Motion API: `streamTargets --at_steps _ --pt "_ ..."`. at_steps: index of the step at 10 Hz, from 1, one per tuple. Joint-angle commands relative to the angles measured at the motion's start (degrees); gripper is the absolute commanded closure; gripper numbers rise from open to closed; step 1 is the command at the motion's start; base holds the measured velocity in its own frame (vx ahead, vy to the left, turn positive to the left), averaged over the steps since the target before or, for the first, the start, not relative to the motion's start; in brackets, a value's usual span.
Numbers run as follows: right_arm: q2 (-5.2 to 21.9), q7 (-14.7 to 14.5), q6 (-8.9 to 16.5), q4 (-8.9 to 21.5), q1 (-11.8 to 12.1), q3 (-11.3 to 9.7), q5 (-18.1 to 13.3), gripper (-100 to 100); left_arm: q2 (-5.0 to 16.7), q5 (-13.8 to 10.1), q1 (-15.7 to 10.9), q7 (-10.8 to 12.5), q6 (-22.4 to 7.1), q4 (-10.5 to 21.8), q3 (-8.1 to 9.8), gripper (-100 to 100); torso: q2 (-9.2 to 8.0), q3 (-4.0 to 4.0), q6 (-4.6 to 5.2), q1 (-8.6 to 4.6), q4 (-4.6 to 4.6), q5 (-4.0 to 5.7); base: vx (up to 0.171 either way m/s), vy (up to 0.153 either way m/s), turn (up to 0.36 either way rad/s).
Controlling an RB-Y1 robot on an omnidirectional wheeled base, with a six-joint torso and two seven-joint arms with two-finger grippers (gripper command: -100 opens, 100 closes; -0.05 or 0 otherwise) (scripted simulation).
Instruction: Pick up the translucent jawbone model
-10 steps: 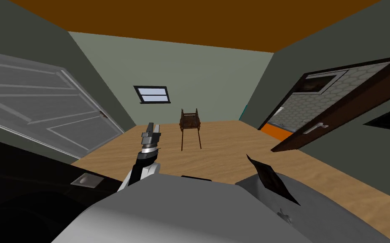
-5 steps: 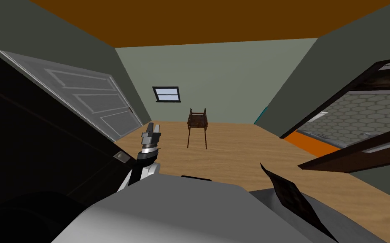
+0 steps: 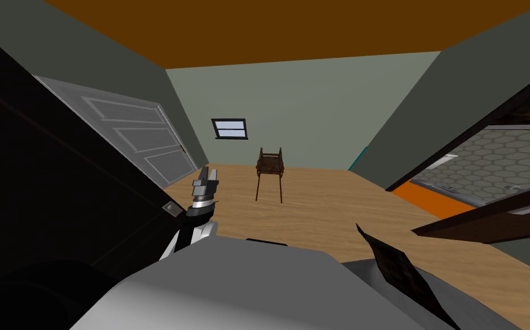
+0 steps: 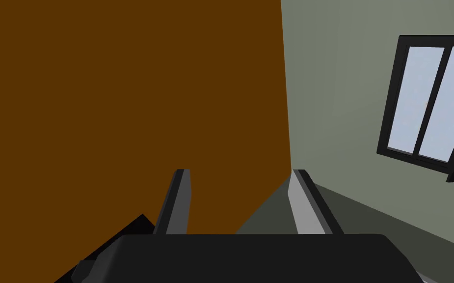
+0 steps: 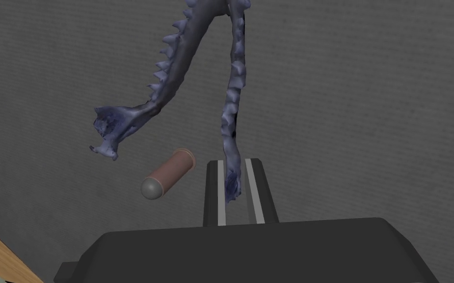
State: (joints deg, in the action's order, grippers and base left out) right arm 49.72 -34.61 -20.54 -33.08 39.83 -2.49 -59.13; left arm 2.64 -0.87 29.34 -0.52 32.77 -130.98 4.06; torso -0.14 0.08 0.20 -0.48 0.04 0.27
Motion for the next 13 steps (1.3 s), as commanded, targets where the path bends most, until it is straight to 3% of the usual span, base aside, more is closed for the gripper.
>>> streamTargets --at_steps 1,2,3,4,7,10,12,13 --pt "0.00 0.00 0.00 0.00 0.00 0.00 0.00 100 0.00 0.00 0.00 0.00 0.00 0.00 0.00 0 0.00 0.00 0.00 0.00 0.00 0.00 0.000 0.000 0.000" --pt "-0.02 0.01 -0.01 -0.01 0.00 0.00 0.01 100 0.00 0.00 0.00 0.00 0.00 0.00 0.00 0 0.00 0.00 0.00 0.00 -0.01 -0.01 0.000 0.000 0.000" --pt "-0.02 0.01 -0.01 0.00 0.00 0.00 0.01 0 0.00 0.00 0.00 0.00 0.00 0.00 0.00 0 0.01 -0.01 -0.01 0.00 -0.01 -0.01 0.000 0.000 0.000" --pt "1.41 2.87 0.60 -1.81 -1.70 -2.44 -2.27 100 0.00 0.00 0.00 0.00 0.00 0.00 0.00 0 0.01 -0.01 -0.01 0.00 -0.01 -0.01 0.045 -0.011 -0.350" --pt "4.57 6.94 0.56 -5.03 -5.08 -6.00 -6.95 100 0.00 0.00 0.01 0.00 0.00 0.00 0.00 0 0.30 -0.16 -0.04 -0.03 -0.04 0.10 0.075 -0.007 -0.336" --pt "4.57 7.59 0.56 -5.03 -5.08 -6.00 -7.36 100 0.00 0.00 0.00 0.00 0.00 0.00 0.00 0 0.14 -0.07 -0.11 -0.08 0.00 0.13 0.021 -0.002 -0.041" --pt "7.72 12.24 0.51 -8.25 -8.46 -9.56 -11.74 100 0.00 0.00 0.02 0.00 0.00 0.00 0.01 0 0.12 -0.07 0.06 -0.10 -0.02 0.13 0.053 -0.008 -0.390" --pt "7.72 12.31 0.51 -8.25 -8.46 -9.56 -12.44 100 0.00 0.00 0.02 0.00 0.00 0.00 0.01 0 0.24 -0.13 0.02 -0.07 -0.04 0.13 0.062 0.010 -0.211"
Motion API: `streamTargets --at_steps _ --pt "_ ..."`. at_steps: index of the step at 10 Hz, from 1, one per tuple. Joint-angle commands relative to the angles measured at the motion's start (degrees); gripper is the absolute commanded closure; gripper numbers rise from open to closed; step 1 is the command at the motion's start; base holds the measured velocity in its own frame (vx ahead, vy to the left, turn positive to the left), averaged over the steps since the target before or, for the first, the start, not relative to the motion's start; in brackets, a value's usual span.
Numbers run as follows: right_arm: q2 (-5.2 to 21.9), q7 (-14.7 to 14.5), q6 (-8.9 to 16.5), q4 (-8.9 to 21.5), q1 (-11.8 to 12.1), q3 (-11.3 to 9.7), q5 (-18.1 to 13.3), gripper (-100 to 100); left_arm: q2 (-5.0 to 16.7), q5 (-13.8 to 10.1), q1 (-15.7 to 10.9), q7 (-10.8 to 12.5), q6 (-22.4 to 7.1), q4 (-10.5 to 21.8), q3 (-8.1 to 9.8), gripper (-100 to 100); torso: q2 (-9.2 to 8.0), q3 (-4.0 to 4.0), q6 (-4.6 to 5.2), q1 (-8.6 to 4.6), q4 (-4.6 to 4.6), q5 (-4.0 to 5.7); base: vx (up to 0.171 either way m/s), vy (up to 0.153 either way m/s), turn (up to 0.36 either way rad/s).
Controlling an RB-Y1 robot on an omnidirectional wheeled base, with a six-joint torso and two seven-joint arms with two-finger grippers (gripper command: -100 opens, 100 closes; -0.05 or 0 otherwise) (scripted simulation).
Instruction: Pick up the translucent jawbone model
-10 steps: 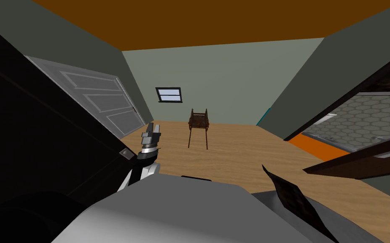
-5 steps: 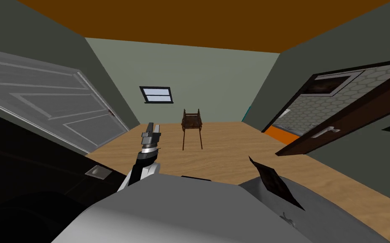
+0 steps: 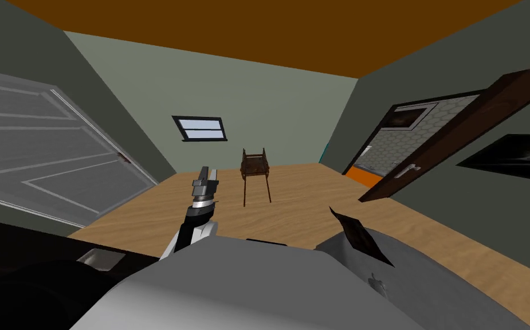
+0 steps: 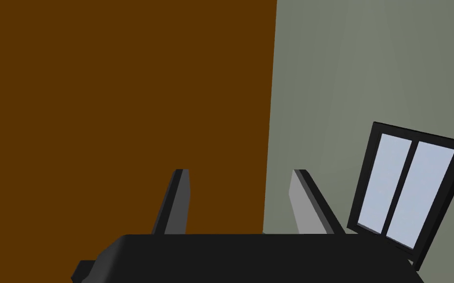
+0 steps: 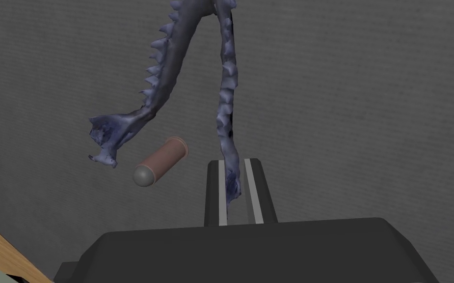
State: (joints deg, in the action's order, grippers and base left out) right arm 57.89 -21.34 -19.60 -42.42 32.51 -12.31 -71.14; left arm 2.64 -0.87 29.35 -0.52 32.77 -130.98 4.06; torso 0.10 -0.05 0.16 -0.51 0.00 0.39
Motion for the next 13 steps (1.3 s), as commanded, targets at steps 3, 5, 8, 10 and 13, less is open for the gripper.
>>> streamTargets --at_steps 3,5,8,10,13 --pt "2.71 3.75 -0.47 -2.12 -4.21 -3.30 -5.52 100 0.00 0.00 -0.01 0.00 0.00 0.00 0.00 0 -0.04 0.02 -0.03 0.01 0.01 0.01 0.053 0.009 -0.285" --pt "4.29 6.05 -0.50 -3.73 -6.20 -5.09 -7.90 100 0.00 0.00 -0.01 0.00 0.00 0.00 0.00 0 -0.04 0.03 -0.03 -0.01 0.01 0.00 0.052 0.005 -0.268" --pt "5.87 8.47 -0.52 -5.34 -7.89 -6.87 -10.60 100 0.00 0.00 -0.02 0.00 0.00 0.00 -0.01 0 -0.10 0.06 -0.11 -0.03 0.03 -0.01 0.031 0.008 -0.136" --pt "7.44 10.83 -0.54 -6.95 -9.58 -8.65 -13.15 100 0.00 0.00 0.01 0.00 0.00 0.00 0.01 0 -0.02 -0.01 0.09 0.06 -0.03 -0.01 0.065 0.022 -0.354" --pt "7.44 10.83 -0.54 -6.95 -9.58 -8.65 -13.15 100 0.00 0.00 -0.02 0.00 0.00 0.00 0.00 0 -0.14 0.07 -0.09 -0.08 0.02 0.01 0.009 0.000 0.008"
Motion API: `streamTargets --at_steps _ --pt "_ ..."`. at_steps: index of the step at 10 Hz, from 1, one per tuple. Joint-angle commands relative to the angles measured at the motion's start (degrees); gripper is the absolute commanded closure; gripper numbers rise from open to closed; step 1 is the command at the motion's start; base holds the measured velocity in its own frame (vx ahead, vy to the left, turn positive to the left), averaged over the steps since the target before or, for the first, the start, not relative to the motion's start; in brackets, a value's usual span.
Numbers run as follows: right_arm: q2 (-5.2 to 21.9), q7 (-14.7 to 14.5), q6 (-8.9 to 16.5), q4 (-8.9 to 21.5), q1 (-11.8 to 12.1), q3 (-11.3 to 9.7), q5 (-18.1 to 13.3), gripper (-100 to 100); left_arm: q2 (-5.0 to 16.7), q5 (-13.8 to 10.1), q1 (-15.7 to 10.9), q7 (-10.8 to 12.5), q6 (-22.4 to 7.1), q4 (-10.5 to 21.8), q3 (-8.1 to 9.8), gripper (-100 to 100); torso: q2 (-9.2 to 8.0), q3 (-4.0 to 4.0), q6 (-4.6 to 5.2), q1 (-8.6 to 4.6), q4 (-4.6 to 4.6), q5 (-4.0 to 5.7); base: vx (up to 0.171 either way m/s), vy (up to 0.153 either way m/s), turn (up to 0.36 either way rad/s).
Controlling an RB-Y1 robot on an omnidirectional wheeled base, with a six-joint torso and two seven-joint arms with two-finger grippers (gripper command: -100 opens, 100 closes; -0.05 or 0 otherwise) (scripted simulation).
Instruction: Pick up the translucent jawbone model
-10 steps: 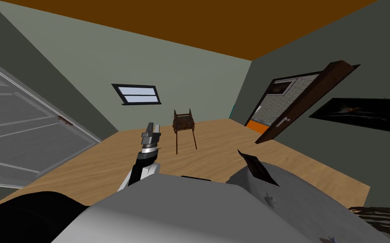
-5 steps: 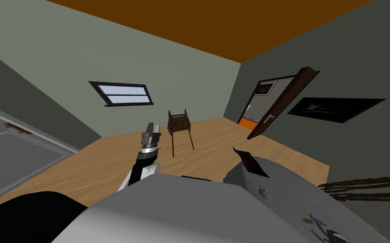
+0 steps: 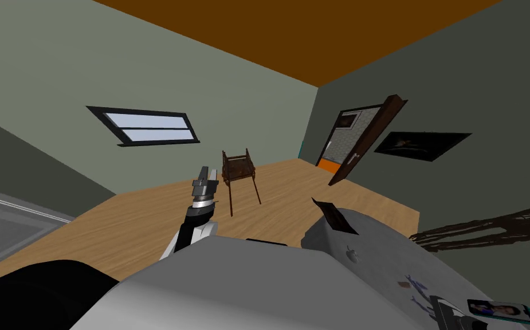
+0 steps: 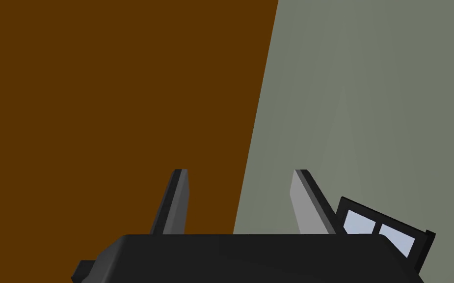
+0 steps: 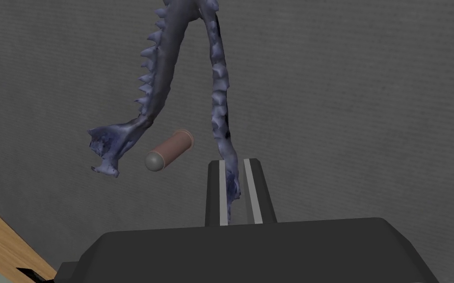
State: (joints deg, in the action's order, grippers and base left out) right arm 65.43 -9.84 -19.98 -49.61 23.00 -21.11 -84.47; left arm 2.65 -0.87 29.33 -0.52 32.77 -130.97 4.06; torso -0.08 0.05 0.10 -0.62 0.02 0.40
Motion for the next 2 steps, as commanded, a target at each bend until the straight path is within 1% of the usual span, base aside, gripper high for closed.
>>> streamTargets --at_steps 1,2 --pt "0.00 0.00 0.00 0.00 0.00 0.00 0.00 100 0.00 0.00 0.00 0.00 0.00 0.00 0.00 0 0.00 0.00 0.00 0.00 0.00 0.00 0.000 0.000 0.000" --pt "0.00 -0.22 -0.04 0.03 -0.02 0.04 0.04 0 0.00 0.00 0.00 0.00 0.00 0.00 0.00 0 -0.02 0.01 0.01 0.01 0.00 0.01 0.000 0.000 0.000"
